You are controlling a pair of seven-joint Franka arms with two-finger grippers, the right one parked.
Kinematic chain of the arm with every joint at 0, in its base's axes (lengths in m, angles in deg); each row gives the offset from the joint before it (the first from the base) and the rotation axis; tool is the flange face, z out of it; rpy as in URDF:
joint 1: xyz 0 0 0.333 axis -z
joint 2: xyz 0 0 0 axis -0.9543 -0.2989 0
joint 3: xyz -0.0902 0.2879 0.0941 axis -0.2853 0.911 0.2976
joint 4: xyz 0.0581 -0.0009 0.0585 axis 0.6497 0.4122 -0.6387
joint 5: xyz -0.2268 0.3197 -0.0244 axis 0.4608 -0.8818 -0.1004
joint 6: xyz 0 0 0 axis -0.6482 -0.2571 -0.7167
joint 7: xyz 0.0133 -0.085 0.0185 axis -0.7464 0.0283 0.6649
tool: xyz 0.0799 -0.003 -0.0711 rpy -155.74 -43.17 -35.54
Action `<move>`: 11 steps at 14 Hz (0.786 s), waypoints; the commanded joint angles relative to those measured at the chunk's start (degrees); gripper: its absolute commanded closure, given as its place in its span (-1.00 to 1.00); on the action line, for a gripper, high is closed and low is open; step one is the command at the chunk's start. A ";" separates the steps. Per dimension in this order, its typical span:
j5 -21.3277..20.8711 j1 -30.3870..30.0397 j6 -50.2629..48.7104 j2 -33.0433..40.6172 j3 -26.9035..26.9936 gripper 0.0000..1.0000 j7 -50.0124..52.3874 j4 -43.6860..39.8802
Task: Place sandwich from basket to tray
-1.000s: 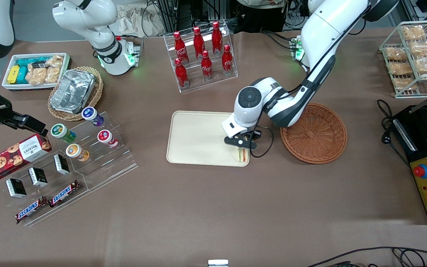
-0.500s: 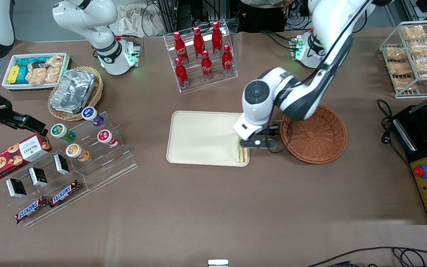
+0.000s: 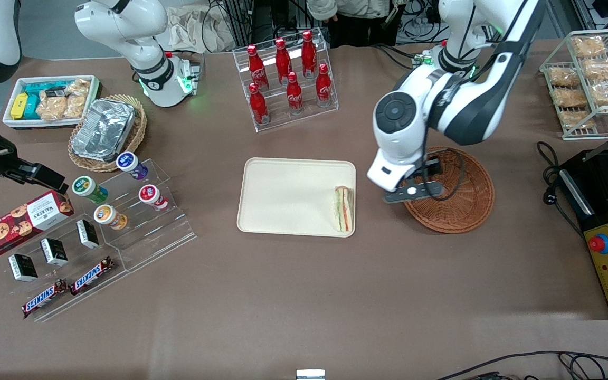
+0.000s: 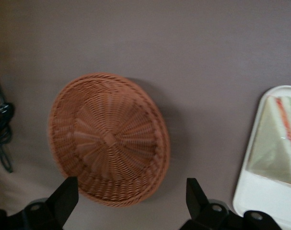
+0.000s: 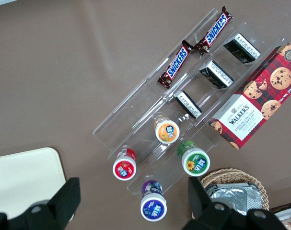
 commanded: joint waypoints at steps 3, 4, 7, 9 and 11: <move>3.23 -9.14 -1.67 5.71 -0.55 -1.00 -2.76 -0.77; 4.90 -11.07 -1.67 6.60 -0.55 -1.00 -4.44 -0.86; 4.92 -13.28 -2.11 9.41 -0.20 -1.00 -5.51 -0.78; 5.78 -17.74 -2.29 10.47 -0.55 -1.00 -7.51 -0.60; 9.37 -18.55 -6.40 12.57 -0.11 -1.00 -17.67 -1.13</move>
